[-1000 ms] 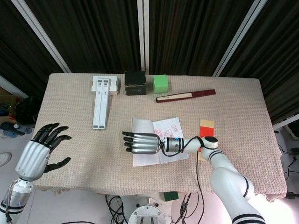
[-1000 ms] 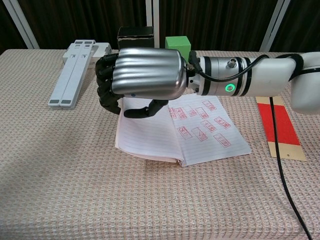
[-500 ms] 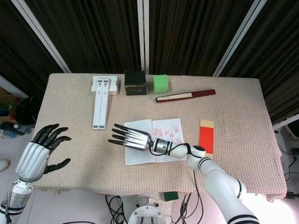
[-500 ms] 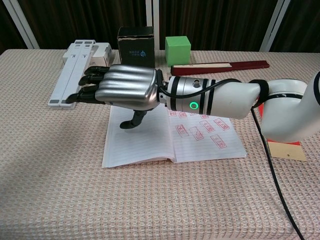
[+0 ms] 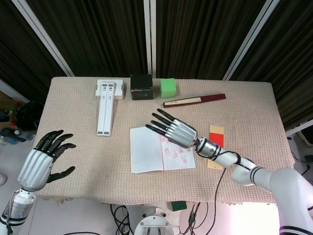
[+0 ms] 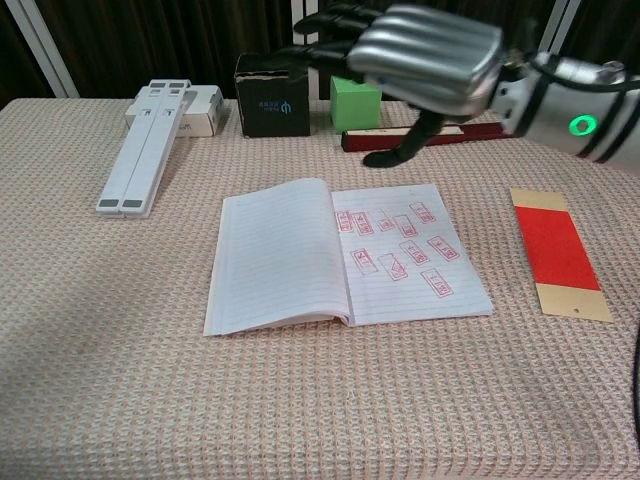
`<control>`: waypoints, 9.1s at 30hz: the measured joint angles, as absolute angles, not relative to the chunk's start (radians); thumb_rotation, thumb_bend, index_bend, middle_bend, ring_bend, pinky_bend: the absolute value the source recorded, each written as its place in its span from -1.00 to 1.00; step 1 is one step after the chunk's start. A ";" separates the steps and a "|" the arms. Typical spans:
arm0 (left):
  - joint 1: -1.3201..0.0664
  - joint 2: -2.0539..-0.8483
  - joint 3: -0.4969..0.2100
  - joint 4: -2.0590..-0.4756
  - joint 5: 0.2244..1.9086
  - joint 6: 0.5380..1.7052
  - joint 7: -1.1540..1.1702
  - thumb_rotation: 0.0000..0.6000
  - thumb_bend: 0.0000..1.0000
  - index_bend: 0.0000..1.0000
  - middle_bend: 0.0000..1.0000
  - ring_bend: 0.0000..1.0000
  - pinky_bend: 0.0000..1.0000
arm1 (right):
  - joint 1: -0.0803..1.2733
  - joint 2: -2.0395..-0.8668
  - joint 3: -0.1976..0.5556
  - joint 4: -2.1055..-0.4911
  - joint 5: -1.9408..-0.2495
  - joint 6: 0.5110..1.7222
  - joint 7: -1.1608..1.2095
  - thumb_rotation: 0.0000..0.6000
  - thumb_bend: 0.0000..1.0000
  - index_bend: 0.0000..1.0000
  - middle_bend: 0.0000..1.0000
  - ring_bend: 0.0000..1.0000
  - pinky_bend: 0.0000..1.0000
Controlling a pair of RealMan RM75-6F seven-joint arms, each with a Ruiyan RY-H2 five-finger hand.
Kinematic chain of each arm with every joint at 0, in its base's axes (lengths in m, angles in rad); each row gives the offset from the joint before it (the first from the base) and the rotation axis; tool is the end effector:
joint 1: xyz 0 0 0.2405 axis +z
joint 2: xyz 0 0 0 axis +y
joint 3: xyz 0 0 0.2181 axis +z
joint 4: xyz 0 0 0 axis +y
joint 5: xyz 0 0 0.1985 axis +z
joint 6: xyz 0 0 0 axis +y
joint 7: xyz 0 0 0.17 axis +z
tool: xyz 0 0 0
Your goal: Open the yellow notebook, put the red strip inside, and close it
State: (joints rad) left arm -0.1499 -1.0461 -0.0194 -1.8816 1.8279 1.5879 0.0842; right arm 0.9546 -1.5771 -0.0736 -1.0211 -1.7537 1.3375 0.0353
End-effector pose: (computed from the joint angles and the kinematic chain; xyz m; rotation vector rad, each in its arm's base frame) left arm -0.1593 0.1937 0.1522 -1.5952 -0.7324 -1.2855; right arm -0.0629 -0.3417 0.0087 2.1906 -0.0652 1.2819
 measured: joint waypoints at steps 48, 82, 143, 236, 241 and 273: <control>-0.144 -1.065 -0.013 -1.911 1.842 1.594 0.127 1.00 -0.94 -0.29 -0.57 -0.74 -0.65 | 0.645 -1.578 -0.301 -0.535 -1.945 1.344 0.229 1.00 -0.69 -0.44 -0.60 -0.97 -1.00; -0.141 -1.062 -0.013 -1.913 1.844 1.590 0.131 1.00 -0.94 -0.29 -0.57 -0.74 -0.65 | 0.694 -1.587 -0.293 -0.494 -1.974 1.429 0.239 1.00 -0.54 -0.07 -0.44 -0.93 -1.00; -0.119 -1.062 -0.010 -1.911 1.839 1.603 0.132 1.00 -0.94 -0.29 -0.57 -0.74 -0.65 | 0.971 -1.805 -0.300 -0.437 -2.009 1.368 0.262 1.00 -0.55 -0.64 -0.57 -0.95 -1.00; -0.110 -1.079 -0.003 -1.872 1.845 1.619 0.096 1.00 -0.94 -0.29 -0.57 -0.74 -0.65 | 0.906 -1.617 -0.242 -1.046 -1.986 1.334 0.059 1.00 -0.85 -1.00 -0.84 -1.00 -1.00; -0.111 -1.078 -0.003 -1.876 1.846 1.617 0.102 1.00 -0.94 -0.29 -0.57 -0.74 -0.65 | 0.896 -1.656 -0.235 -1.027 -1.986 1.317 0.060 1.00 -0.85 -1.00 -0.86 -1.00 -1.00; -0.107 -1.082 -0.002 -1.860 1.837 1.624 0.085 1.00 -0.94 -0.29 -0.57 -0.74 -0.65 | 0.930 -1.769 -0.200 -0.883 -1.994 1.252 0.111 1.00 -0.85 -1.00 -0.87 -1.00 -1.00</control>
